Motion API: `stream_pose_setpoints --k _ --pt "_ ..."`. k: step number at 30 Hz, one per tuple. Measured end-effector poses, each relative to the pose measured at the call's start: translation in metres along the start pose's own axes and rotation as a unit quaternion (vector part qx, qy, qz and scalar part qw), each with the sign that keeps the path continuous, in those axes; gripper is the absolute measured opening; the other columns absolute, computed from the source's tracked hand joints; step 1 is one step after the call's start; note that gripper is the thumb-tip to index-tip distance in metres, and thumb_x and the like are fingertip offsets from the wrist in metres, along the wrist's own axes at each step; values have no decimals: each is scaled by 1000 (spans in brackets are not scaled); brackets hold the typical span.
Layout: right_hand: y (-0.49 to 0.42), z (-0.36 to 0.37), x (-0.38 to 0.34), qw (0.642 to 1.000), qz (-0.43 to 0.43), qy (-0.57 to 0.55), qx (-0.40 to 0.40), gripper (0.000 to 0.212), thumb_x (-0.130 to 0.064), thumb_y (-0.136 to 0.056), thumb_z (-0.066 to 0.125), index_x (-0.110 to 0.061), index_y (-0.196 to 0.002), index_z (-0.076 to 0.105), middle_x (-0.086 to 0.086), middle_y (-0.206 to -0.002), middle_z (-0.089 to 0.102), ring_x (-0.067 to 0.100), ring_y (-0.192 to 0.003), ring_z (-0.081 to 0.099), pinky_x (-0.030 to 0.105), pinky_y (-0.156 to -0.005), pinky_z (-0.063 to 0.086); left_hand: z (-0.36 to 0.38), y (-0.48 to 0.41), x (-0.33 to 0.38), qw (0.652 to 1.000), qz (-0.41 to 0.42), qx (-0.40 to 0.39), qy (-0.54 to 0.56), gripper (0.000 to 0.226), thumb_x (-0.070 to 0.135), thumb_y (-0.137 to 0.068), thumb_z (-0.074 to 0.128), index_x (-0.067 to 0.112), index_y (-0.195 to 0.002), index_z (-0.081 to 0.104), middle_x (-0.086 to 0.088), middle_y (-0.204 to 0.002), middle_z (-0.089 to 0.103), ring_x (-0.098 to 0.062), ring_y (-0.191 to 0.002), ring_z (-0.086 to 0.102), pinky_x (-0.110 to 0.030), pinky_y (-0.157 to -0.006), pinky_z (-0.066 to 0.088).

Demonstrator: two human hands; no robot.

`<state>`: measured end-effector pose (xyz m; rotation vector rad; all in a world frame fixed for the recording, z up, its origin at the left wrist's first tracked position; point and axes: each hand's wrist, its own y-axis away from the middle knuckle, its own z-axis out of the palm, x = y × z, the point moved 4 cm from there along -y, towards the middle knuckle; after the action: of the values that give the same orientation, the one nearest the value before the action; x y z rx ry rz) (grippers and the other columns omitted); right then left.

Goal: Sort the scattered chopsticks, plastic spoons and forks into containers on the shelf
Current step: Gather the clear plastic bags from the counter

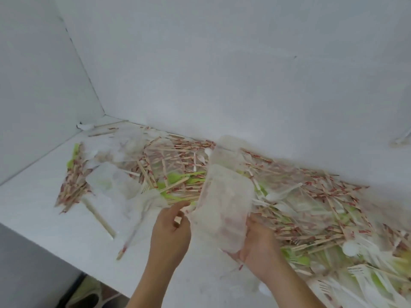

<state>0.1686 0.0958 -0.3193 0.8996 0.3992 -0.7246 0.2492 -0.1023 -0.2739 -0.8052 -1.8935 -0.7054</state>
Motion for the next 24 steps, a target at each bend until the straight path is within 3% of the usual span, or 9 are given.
stream_pose_setpoints --k 3,5,8,11,14,16,20,22,24 --pt "-9 18 21 1000 -3 7 -7 105 -31 -37 104 -19 -134 65 18 -136 66 45 -117 66 69 -94 51 -29 -15 -9 997 41 -12 57 31 24 -106 51 44 -108 74 15 -103 69 -5 -92 66 -35 -72 61" --pt "-13 36 37 1000 -1 12 -22 105 -37 -32 105 -18 -129 70 21 -134 66 47 -120 64 75 -105 39 -41 -22 -15 996 80 -47 -2 19 42 -104 54 39 -104 72 17 -97 71 -4 -88 66 -28 -72 58" --pt "-17 60 59 998 13 -4 -55 103 -42 -43 102 -17 -136 65 27 -138 61 52 -124 60 77 -107 33 -52 -32 -30 988 138 -12 -62 14 34 -101 57 31 -88 64 19 -93 62 -6 -91 59 -25 -76 49" --pt "-22 79 76 994 35 -25 -96 105 -39 -53 99 -16 -146 54 30 -145 54 58 -128 53 81 -111 19 -63 -44 -46 995 98 -18 -14 8 25 -98 59 27 -92 53 14 -107 52 -7 -106 55 -26 -86 45" --pt "-25 95 83 988 46 -37 -143 102 -46 -58 97 -22 -147 54 29 -149 49 59 -133 48 82 -112 13 -70 -51 -57 994 88 -59 -18 15 18 -101 52 29 -99 42 7 -96 54 -15 -88 57 -32 -72 46" --pt "-30 99 84 989 49 -5 -142 106 -43 -53 100 -29 -147 52 27 -148 52 57 -133 49 80 -112 22 -74 -54 -58 987 123 -87 -52 20 18 -101 52 31 -104 36 7 -95 49 -17 -80 52 -37 -69 44" --pt "-47 98 71 995 24 13 -99 110 -25 -53 98 -25 -150 47 25 -147 55 56 -129 54 77 -112 26 -92 -68 -67 980 125 -150 -21 41 59 -102 48 36 -135 41 18 -127 52 -1 -114 54 -28 -96 49" --pt "-56 95 60 998 2 -19 -61 98 -24 -62 90 -20 -150 48 25 -145 56 56 -127 55 78 -107 33 -110 -85 -80 972 165 -99 -132 60 66 -98 47 31 -148 39 13 -146 45 -8 -136 43 -29 -111 38" --pt "-66 91 51 999 -13 -35 -33 77 -23 -79 73 -17 -151 48 24 -144 57 54 -126 57 76 -100 42 -114 -102 -99 914 197 -118 -333 88 75 -88 51 29 -158 24 0 -164 25 -25 -152 24 -42 -122 27"
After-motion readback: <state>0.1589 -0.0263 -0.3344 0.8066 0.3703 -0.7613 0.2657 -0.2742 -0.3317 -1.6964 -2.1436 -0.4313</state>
